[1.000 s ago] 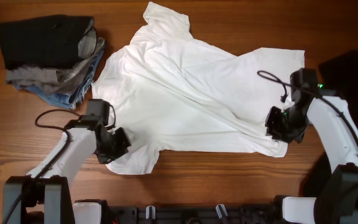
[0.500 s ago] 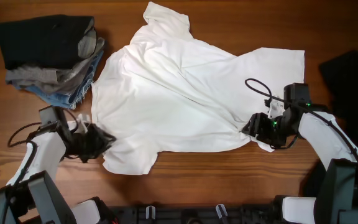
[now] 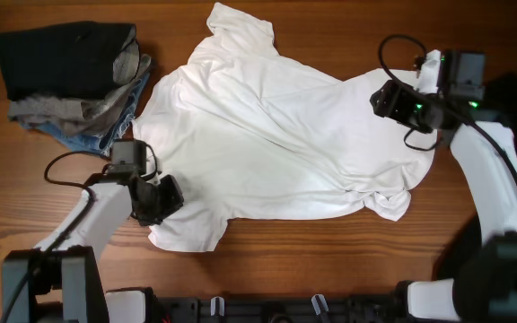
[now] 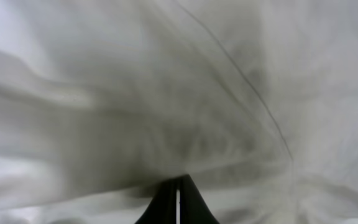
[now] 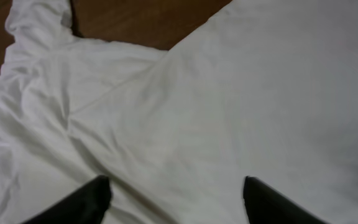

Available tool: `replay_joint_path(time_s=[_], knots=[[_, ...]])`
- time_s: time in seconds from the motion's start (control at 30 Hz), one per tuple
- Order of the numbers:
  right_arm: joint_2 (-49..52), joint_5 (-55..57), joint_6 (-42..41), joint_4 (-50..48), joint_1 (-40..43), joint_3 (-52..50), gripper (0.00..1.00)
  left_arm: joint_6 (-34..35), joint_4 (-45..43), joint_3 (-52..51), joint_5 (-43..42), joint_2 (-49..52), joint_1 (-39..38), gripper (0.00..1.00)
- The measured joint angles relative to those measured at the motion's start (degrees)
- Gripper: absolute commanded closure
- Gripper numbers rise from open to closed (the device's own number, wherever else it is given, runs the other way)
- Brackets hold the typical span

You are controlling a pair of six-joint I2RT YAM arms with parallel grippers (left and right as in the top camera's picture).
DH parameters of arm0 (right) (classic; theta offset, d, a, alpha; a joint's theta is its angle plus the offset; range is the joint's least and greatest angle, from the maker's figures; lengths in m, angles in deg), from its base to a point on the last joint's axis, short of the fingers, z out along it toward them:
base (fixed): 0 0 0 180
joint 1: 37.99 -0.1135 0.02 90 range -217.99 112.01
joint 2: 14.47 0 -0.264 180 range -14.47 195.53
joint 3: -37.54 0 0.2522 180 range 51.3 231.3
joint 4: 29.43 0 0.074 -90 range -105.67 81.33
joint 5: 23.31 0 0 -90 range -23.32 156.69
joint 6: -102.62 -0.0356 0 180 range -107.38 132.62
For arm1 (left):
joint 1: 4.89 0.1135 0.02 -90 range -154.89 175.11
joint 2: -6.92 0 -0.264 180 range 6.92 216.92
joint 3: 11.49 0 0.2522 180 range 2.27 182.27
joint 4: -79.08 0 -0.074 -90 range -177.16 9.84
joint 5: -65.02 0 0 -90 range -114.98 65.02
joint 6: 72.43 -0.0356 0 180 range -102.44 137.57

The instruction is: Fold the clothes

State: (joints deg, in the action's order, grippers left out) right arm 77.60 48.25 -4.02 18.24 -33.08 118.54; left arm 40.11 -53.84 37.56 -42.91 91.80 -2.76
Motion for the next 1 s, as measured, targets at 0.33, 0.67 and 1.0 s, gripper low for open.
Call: replay_joint_path(time_s=[0.33,0.67,1.0], knots=[[26.7,-3.3,-14.3,-27.9,-7.3,0.7,0.96,-1.9,-0.7,0.7,-6.8,2.6,8.5,0.91],[37.4,-7.0,-23.6,-36.4,-8.9,13.8,0.47,-13.4,15.4,4.6,-7.8,-2.8,11.6,0.82],[13.0,1.9,-4.9,11.2,6.4,18.6,0.24,-15.1,15.3,8.0,-6.4,-7.7,12.2,0.48]])
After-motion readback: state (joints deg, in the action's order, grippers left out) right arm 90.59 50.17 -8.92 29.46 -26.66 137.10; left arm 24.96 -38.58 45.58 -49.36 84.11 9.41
